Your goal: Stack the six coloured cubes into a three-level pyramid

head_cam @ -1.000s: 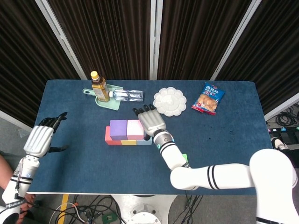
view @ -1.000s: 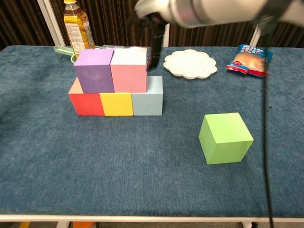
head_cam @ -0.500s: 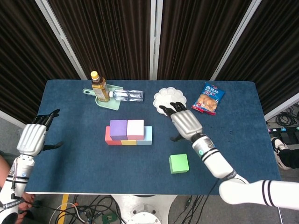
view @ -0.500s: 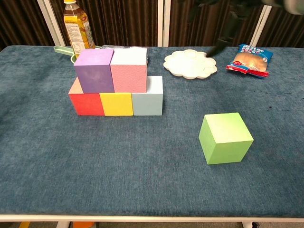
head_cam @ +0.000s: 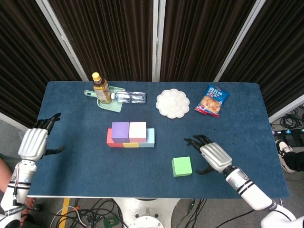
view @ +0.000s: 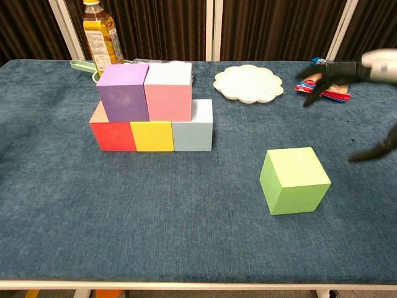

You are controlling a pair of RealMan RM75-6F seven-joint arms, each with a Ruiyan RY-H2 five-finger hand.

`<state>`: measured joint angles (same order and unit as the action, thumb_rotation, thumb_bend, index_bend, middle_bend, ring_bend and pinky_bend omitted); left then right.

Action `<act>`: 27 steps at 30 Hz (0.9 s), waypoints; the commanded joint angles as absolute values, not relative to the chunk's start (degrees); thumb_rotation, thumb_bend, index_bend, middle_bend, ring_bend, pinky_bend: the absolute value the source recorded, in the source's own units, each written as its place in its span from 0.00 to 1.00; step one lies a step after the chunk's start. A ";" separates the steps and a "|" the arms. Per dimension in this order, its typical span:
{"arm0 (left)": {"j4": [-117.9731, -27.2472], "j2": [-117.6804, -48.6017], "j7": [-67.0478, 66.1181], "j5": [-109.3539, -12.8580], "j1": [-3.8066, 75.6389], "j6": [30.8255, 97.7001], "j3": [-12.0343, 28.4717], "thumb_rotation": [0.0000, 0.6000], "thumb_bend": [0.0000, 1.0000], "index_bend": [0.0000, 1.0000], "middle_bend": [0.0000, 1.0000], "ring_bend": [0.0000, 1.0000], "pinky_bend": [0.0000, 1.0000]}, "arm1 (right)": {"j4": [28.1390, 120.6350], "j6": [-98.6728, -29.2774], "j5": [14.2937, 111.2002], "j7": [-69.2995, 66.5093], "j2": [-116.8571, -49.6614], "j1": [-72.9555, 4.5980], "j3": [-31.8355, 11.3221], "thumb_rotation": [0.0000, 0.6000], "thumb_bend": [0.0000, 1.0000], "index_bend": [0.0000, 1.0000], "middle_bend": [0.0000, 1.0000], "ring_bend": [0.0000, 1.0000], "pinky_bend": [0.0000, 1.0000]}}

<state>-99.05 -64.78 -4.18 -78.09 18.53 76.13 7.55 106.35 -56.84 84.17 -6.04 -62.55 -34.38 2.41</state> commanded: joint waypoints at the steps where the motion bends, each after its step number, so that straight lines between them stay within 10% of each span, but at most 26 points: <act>1: -99.14 -64.73 -4.17 -78.03 18.37 76.24 7.52 1.00 0.04 0.10 0.19 0.22 0.21 | 101.82 -57.24 88.55 -6.69 -66.19 -32.44 5.16 1.00 0.00 0.09 0.20 0.00 0.00; 27: -98.04 -64.32 -0.64 -78.90 17.36 76.30 7.11 1.00 0.04 0.10 0.19 0.22 0.21 | 98.55 -54.27 84.86 13.14 -74.98 -33.13 2.00 1.00 0.02 0.21 0.14 0.00 0.00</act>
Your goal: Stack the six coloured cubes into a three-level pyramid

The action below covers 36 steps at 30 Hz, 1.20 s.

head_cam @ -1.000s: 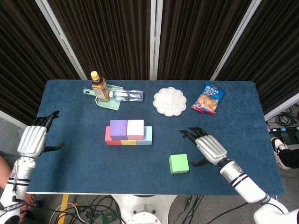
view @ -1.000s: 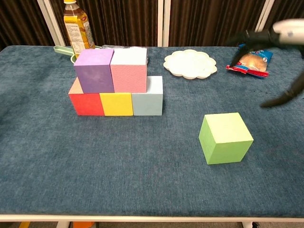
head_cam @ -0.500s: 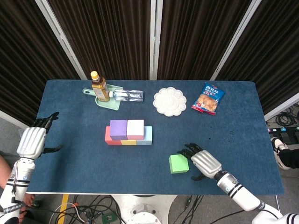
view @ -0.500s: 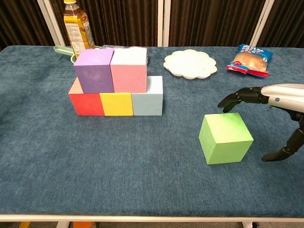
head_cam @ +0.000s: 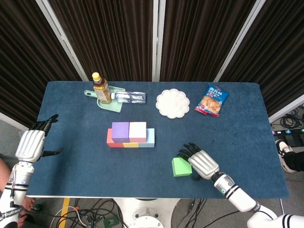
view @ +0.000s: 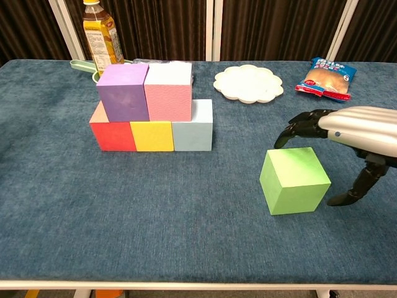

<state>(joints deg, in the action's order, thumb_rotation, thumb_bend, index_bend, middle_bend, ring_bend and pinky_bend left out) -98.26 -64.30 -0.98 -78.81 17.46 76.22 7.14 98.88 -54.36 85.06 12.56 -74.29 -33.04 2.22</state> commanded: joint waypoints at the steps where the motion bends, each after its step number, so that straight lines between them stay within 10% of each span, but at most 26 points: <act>1: -97.91 -64.34 -0.46 -78.92 17.34 76.31 7.13 1.00 0.04 0.10 0.19 0.22 0.21 | 98.45 -54.20 84.79 13.28 -75.26 -33.15 1.97 1.00 0.02 0.21 0.14 0.00 0.00; 10: -96.90 -64.60 0.96 -79.26 17.13 76.58 7.28 1.00 0.04 0.10 0.19 0.22 0.21 | 98.94 -55.38 84.32 12.48 -75.61 -32.99 0.71 1.00 0.10 0.40 0.16 0.00 0.00; 21: -93.24 -67.75 -2.96 -81.59 17.65 77.02 6.30 1.00 0.04 0.10 0.19 0.22 0.20 | 113.40 -54.36 82.15 1.63 -59.11 -37.11 -7.55 1.00 0.12 0.42 0.18 0.00 0.00; 36: -91.24 -69.55 -14.58 -83.65 16.44 77.85 2.98 1.00 0.04 0.11 0.15 0.15 0.06 | 113.96 -37.65 49.25 8.98 -56.13 -61.39 -19.30 1.00 0.12 0.42 0.18 0.00 0.00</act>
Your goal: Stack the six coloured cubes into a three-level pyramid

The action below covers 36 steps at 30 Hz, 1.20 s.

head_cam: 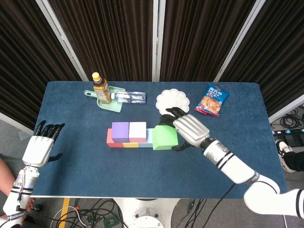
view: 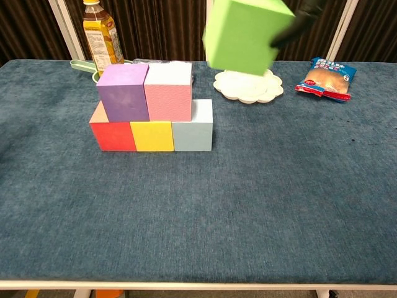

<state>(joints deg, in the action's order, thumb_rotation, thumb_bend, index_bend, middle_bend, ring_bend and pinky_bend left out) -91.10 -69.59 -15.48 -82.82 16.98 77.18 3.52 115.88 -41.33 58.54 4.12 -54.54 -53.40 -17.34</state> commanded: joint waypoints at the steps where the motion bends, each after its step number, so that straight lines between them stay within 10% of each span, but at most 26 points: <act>1: -91.20 -69.54 -14.01 -84.03 16.29 78.06 2.80 1.00 0.04 0.11 0.15 0.15 0.06 | 113.17 -37.37 47.26 10.01 -56.86 -63.13 -19.23 1.00 0.12 0.42 0.18 0.00 0.00; 14: -88.33 -69.48 -7.54 -85.52 15.26 79.25 2.53 1.00 0.04 0.11 0.15 0.14 0.06 | 100.48 -38.06 25.99 22.92 -68.76 -83.19 -13.26 1.00 0.13 0.42 0.17 0.00 0.00; 36: -86.87 -70.08 -4.03 -86.56 14.36 79.92 2.25 1.00 0.04 0.11 0.15 0.14 0.06 | 97.10 -43.24 16.47 27.97 -74.56 -90.54 -10.12 1.00 0.13 0.41 0.18 0.00 0.00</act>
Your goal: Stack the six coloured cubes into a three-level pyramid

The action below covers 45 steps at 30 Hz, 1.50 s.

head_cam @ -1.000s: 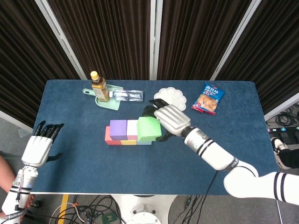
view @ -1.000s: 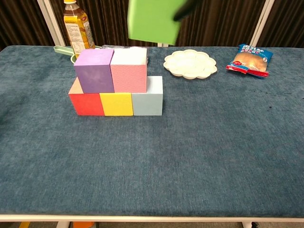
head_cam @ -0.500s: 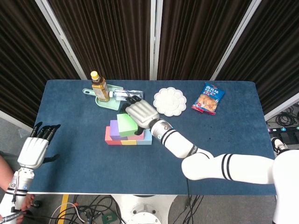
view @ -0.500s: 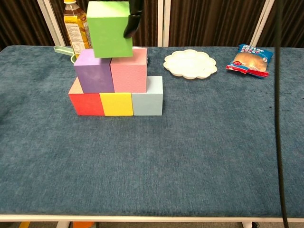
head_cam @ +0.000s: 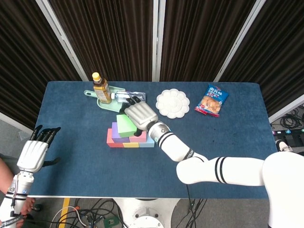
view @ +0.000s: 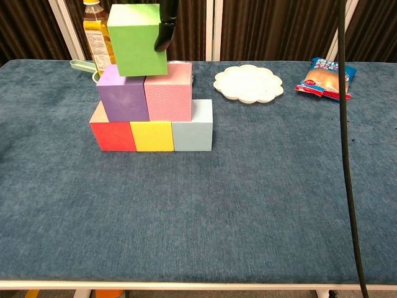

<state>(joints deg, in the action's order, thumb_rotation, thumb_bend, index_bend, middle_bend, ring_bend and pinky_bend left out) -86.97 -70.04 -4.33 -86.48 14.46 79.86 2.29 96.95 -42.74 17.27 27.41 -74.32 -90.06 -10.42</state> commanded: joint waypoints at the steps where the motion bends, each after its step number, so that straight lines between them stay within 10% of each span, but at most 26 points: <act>1: -86.80 -70.09 -3.93 -86.60 14.32 79.93 2.22 1.00 0.04 0.11 0.15 0.14 0.06 | 97.13 -43.42 16.13 28.22 -74.62 -90.72 -10.03 1.00 0.13 0.41 0.18 0.00 0.00; 45: -85.67 -70.33 -2.26 -86.90 13.87 79.71 2.32 1.00 0.04 0.11 0.15 0.14 0.06 | 96.14 -45.61 7.78 32.56 -77.03 -93.40 -10.57 1.00 0.13 0.37 0.17 0.00 0.00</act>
